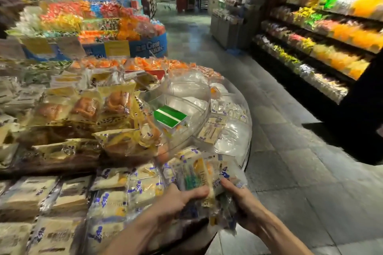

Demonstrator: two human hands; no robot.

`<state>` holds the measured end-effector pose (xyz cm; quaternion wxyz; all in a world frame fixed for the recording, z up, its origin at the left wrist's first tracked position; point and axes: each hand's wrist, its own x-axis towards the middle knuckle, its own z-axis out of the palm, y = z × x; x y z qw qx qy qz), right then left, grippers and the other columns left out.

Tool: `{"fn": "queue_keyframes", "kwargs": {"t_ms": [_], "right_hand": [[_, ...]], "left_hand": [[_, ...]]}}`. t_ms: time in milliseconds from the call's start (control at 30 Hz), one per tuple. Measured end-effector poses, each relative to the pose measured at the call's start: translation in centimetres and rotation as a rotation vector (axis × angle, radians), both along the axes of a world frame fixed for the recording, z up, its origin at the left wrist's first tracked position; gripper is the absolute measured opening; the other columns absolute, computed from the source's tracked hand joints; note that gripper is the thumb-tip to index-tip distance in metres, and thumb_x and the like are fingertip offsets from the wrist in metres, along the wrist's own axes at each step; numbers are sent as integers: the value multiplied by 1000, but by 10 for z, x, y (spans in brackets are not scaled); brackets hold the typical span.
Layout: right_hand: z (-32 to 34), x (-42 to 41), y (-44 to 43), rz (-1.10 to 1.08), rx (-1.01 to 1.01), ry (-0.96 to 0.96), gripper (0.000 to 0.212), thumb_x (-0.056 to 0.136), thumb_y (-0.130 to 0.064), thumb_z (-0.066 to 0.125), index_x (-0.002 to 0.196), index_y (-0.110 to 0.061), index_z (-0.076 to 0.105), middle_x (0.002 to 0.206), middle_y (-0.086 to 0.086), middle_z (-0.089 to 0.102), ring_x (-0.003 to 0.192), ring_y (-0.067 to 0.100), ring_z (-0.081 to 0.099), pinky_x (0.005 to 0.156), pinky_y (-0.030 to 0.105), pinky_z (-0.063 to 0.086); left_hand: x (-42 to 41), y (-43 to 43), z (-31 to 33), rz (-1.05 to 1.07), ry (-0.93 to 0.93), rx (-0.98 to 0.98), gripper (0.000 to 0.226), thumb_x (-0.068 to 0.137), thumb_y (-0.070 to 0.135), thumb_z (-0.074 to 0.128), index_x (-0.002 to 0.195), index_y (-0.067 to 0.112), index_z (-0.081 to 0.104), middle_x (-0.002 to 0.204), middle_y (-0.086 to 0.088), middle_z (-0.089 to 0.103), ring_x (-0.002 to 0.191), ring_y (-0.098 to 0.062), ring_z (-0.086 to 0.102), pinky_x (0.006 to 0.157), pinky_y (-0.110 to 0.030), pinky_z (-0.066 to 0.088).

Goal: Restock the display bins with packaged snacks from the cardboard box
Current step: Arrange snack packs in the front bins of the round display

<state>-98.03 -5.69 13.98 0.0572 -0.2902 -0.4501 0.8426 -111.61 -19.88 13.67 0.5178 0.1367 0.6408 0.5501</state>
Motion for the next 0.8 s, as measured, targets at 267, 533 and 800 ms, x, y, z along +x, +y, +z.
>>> {"fn": "queue_keyframes", "kwargs": {"t_ms": [267,533,800], "right_hand": [[-36,0,140,-32,-24,-119,68,69,-29,84,121,9,63,106,30,70,82,38,72,65,43,61],[-42,-8,269,108,-178,-99,37,82,-17,68,112,6,68,91,27,72,64,33,72,49,40,59],[-48,-47,295,296,-289,-153,47,65,-21,86,102,2,70,84,25,73,59,34,72,45,38,58]], "left_hand": [[-14,135,-26,18,-7,-14,93,48,36,99,127,8,58,115,-13,73,106,-30,70,97,-54,53],[14,224,-29,374,-122,-58,64,62,33,92,114,6,66,97,-24,73,71,-21,70,59,-31,56],[17,216,-23,687,-307,-38,70,74,15,84,131,6,46,112,-21,72,108,-38,68,85,-49,58]]}}
